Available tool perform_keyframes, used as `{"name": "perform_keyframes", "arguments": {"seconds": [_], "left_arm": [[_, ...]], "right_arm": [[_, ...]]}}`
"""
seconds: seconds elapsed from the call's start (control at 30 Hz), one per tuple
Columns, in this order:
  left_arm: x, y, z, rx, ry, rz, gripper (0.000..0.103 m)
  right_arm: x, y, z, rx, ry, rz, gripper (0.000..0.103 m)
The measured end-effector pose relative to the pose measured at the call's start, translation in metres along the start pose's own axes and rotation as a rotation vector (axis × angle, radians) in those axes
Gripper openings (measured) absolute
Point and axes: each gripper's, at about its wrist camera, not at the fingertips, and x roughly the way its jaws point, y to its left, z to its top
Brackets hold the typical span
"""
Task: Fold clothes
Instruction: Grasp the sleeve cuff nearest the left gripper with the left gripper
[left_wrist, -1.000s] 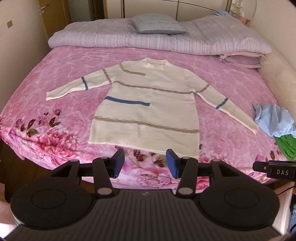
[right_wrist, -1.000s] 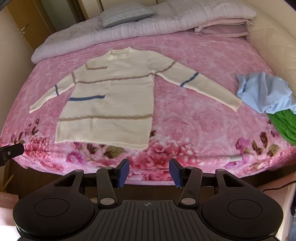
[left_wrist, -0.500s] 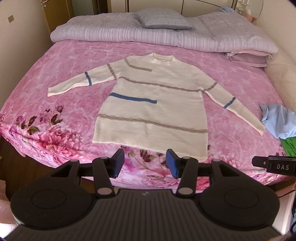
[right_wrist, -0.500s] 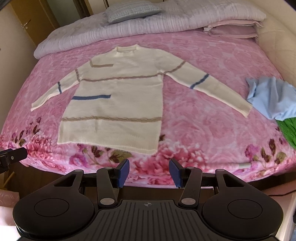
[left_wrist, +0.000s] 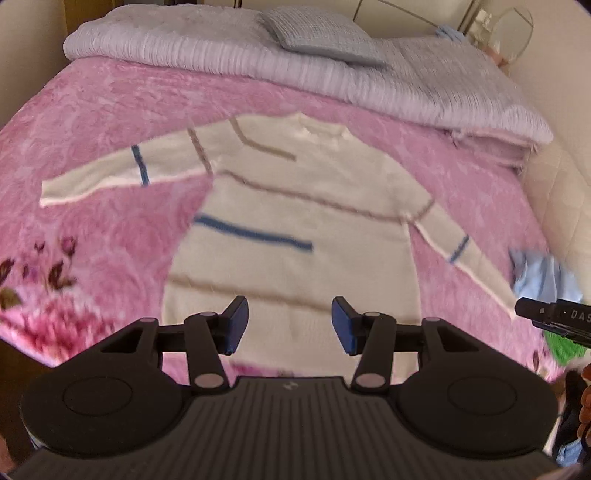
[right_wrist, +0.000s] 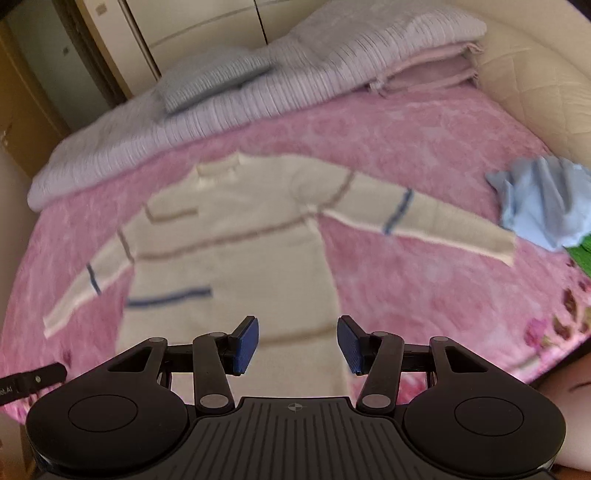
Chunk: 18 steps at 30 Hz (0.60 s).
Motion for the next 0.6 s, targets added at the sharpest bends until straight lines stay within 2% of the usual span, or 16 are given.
{"name": "perform_keyframes", "arguments": {"seconds": [0.13, 0.27, 0.43, 0.6], "left_arm": [[0.019, 0.043, 0.045, -0.049, -0.009, -0.022, 0.046], [0.043, 0.089, 0.077, -0.141, -0.027, -0.05, 0.046], [0.092, 0.168, 0.081, -0.341, 0.024, -0.048, 0.046], [0.14, 0.248, 0.073, -0.554, 0.049, 0.015, 0.046]], "right_arm": [[0.023, 0.036, 0.022, 0.018, -0.018, 0.005, 0.051], [0.06, 0.067, 0.025, 0.054, 0.044, -0.023, 0.051], [0.111, 0.089, 0.021, 0.074, 0.132, -0.062, 0.051], [0.167, 0.104, 0.023, 0.074, 0.158, -0.104, 0.051]]}}
